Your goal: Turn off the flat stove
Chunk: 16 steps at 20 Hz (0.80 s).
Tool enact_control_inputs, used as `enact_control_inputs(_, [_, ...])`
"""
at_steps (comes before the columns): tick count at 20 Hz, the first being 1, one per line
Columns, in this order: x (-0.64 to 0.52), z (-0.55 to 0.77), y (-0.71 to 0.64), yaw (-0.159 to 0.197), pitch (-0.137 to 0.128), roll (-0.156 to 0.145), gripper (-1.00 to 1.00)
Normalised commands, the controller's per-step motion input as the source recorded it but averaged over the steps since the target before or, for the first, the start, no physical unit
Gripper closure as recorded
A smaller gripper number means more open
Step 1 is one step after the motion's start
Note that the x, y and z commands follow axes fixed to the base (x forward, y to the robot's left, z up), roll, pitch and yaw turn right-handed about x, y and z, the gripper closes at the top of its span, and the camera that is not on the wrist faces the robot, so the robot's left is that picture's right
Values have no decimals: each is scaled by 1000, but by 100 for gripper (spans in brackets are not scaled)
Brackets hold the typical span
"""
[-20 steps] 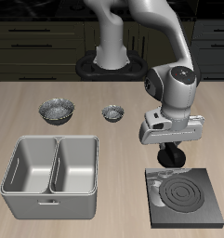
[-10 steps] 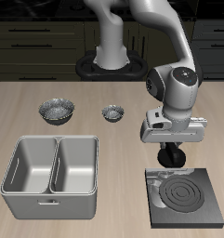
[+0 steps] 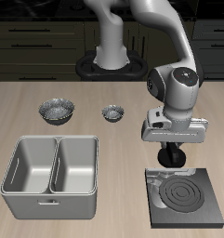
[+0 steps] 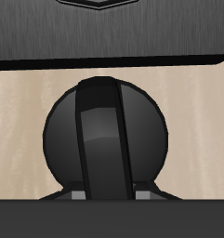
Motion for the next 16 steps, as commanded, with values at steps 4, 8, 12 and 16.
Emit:
enact_control_inputs(4, [-2,34,37,-62,3,7,100])
enact_control_inputs(8, [14,49,52,-71,3,13,100])
enact_control_inputs(12, [18,6,65,-60,8,18,100])
enact_control_inputs(16, [76,11,76,-91,2,28,100])
